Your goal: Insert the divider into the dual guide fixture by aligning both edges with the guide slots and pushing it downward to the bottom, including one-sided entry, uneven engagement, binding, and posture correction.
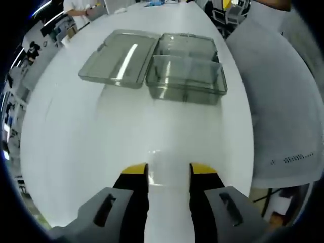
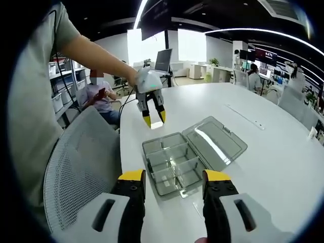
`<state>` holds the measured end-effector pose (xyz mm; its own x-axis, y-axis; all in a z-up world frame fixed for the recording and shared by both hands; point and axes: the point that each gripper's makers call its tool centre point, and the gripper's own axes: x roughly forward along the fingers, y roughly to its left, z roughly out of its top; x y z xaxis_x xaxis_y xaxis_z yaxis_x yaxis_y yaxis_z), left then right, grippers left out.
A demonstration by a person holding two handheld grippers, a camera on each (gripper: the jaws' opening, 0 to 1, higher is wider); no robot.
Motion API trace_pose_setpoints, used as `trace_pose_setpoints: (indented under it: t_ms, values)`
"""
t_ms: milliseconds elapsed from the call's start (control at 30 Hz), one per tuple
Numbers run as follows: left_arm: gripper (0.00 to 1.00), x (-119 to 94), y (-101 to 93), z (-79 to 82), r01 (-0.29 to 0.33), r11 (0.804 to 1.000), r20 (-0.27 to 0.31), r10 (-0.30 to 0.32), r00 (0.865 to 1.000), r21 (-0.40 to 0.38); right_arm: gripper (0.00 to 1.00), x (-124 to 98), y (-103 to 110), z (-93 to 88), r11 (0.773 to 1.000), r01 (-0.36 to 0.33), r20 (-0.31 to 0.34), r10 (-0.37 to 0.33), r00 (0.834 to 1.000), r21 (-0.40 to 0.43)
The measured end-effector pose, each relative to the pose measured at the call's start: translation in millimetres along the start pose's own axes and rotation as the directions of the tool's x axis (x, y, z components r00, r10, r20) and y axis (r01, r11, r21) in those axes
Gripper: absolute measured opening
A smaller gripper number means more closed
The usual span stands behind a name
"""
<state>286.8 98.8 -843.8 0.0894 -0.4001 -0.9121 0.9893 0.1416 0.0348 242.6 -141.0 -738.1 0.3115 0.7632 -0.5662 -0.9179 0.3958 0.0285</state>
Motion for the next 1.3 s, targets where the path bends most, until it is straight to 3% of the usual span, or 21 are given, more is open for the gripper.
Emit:
trace_pose_setpoints:
  t_ms: [600,1100,1300]
  values:
    - [0.27,-19,-5.6,38.4,-0.068,0.998,0.106,0.067,0.992,0.009,0.39,16,-2,13.7,0.996,-0.037,0.050,0.033,0.998,0.081]
    - [0.27,-32,-14.3,85.9,-0.129,0.990,0.199,0.116,0.973,0.054,0.37,32,-3,29.3,0.985,-0.058,0.088,0.044,0.995,0.164]
    - [0.27,-41,-17.6,109.5,-0.159,0.984,0.248,0.136,0.959,0.076,0.36,37,-3,37.8,0.973,-0.073,0.123,0.047,0.991,0.217]
